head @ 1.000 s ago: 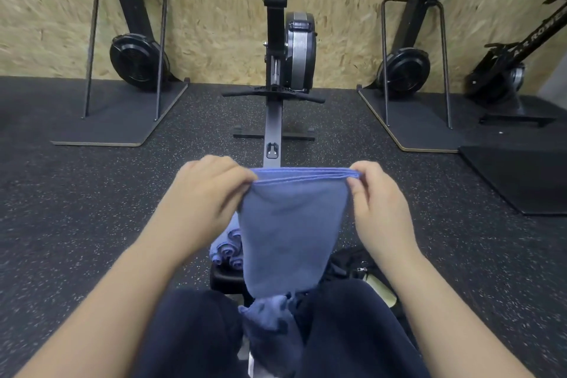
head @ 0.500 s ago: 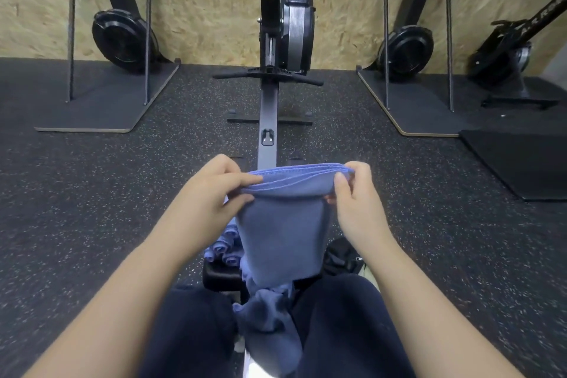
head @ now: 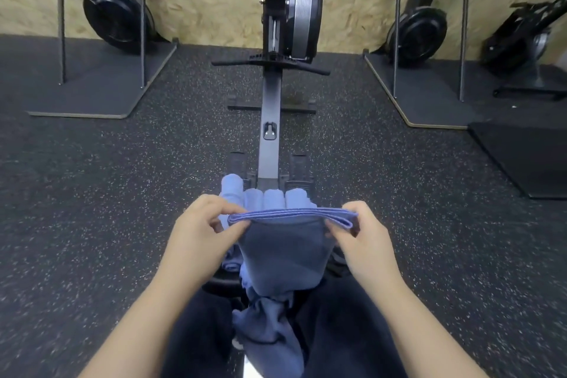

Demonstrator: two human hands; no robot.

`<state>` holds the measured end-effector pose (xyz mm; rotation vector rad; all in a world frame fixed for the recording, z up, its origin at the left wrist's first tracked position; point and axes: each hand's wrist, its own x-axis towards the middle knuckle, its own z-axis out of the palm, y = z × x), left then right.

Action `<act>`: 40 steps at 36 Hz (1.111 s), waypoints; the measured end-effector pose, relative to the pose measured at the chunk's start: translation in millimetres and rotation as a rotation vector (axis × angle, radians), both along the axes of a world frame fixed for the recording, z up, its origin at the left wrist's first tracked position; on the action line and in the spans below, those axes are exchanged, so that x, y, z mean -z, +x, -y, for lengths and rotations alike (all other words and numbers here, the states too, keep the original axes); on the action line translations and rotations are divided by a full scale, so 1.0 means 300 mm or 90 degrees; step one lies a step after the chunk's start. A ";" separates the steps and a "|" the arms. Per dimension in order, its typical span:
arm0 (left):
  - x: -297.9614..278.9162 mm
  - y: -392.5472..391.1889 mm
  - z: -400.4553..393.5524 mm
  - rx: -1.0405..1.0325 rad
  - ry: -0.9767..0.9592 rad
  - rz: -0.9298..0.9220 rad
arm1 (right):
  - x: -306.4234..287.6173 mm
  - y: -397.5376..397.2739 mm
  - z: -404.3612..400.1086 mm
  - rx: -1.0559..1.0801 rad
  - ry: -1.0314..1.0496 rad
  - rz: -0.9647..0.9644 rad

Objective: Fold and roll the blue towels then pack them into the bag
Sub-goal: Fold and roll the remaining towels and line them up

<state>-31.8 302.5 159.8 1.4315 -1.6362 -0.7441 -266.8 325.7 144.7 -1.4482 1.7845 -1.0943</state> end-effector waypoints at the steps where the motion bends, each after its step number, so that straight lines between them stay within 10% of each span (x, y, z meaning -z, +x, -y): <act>1: 0.003 -0.004 0.005 -0.009 0.008 -0.041 | 0.000 0.001 0.006 0.009 -0.006 0.010; 10: -0.035 -0.079 0.051 -0.016 0.018 -0.310 | -0.010 0.021 0.119 0.025 -0.054 0.055; 40: 0.261 -0.104 0.575 -0.027 0.088 -0.193 | 0.200 -0.012 0.639 -0.002 0.047 0.071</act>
